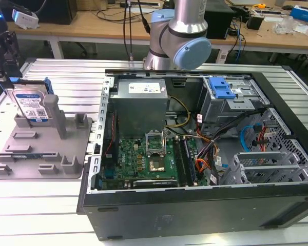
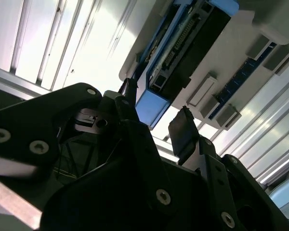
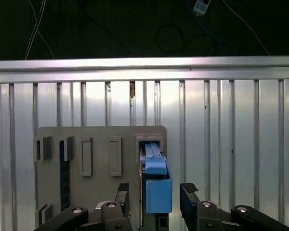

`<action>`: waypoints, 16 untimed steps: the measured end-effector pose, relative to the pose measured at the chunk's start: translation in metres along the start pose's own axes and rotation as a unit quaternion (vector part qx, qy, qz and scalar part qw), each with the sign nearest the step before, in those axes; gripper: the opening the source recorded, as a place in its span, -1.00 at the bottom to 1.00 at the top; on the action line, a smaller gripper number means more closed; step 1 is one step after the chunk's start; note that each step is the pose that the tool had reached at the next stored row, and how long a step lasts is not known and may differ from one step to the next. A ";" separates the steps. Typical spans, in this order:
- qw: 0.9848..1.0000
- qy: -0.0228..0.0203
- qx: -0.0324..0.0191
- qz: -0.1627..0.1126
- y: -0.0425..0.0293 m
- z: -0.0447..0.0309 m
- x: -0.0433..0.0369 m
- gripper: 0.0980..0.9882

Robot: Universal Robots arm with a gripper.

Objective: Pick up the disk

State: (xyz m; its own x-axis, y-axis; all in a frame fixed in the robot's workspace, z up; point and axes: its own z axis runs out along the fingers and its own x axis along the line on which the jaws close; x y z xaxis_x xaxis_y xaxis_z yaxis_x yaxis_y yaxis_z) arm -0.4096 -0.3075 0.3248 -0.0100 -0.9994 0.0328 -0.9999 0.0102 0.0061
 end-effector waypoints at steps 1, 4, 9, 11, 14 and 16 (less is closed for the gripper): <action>1.000 0.000 0.000 0.000 -0.0001 0.0006 0.0000 0.00; 1.000 0.000 0.000 0.000 -0.0003 0.0026 0.0000 0.00; 1.000 0.000 0.000 0.000 -0.0004 0.0064 -0.0002 0.00; 1.000 0.000 0.000 0.000 -0.0004 0.0078 -0.0002 0.00; 1.000 0.000 0.001 0.000 -0.0004 0.0099 -0.0002 0.00; 1.000 0.000 0.001 0.000 -0.0004 0.0112 -0.0003 0.00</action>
State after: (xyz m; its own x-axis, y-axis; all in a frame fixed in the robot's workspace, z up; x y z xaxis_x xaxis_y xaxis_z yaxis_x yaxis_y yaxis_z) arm -0.4092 -0.3076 0.3136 -0.0099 -0.9994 0.0336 -0.9999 0.0101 0.0041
